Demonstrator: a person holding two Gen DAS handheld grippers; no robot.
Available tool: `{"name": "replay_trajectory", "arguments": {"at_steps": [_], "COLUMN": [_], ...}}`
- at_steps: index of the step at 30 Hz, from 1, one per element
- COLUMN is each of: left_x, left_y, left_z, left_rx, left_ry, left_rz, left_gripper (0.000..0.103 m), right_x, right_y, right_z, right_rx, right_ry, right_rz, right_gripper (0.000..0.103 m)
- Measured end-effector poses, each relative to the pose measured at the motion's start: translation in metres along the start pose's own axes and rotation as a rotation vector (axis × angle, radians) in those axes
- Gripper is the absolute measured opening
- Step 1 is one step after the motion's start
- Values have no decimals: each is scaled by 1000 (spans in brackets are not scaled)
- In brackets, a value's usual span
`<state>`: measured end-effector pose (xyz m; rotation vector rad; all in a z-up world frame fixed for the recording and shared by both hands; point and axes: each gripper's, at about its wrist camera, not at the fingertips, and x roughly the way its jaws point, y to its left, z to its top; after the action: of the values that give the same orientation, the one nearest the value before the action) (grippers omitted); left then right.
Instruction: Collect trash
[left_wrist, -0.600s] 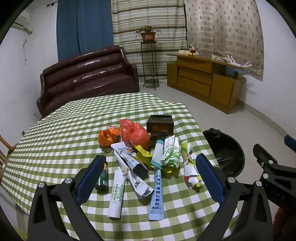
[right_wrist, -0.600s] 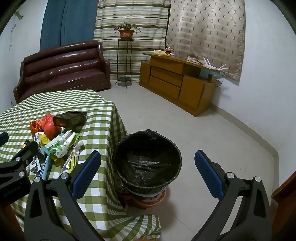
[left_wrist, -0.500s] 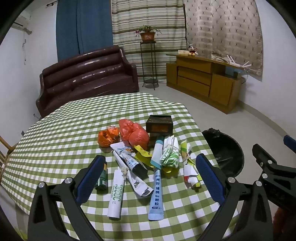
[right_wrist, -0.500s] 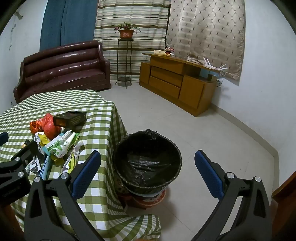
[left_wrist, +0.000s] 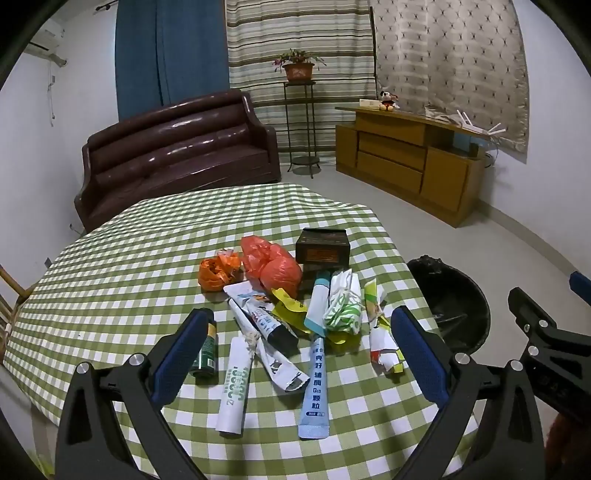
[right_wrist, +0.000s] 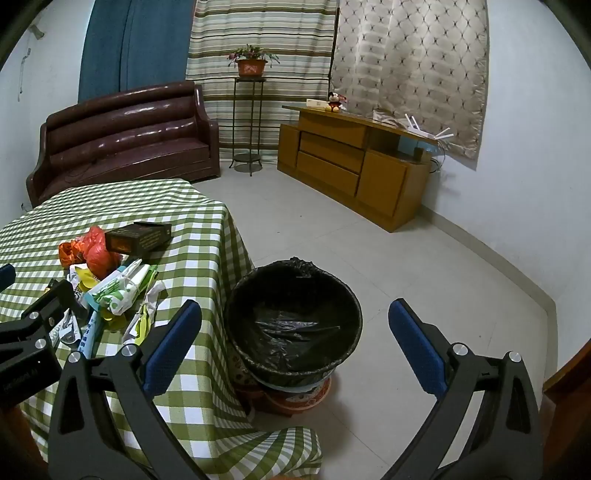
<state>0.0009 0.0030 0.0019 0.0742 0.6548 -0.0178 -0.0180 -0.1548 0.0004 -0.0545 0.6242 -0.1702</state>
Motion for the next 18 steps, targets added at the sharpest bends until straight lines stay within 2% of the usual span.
{"name": "replay_trajectory", "arguments": {"at_steps": [18], "left_x": [6], "left_y": [4], "left_z": [-3], "left_rx": [0], "left_ry": [6], "left_rz": [2], "left_gripper": [96], "right_x": [0], "right_y": [-1], "right_z": [0], "right_rx": [1], "right_ry": [0], "right_rz": [1], "right_gripper": [99]}}
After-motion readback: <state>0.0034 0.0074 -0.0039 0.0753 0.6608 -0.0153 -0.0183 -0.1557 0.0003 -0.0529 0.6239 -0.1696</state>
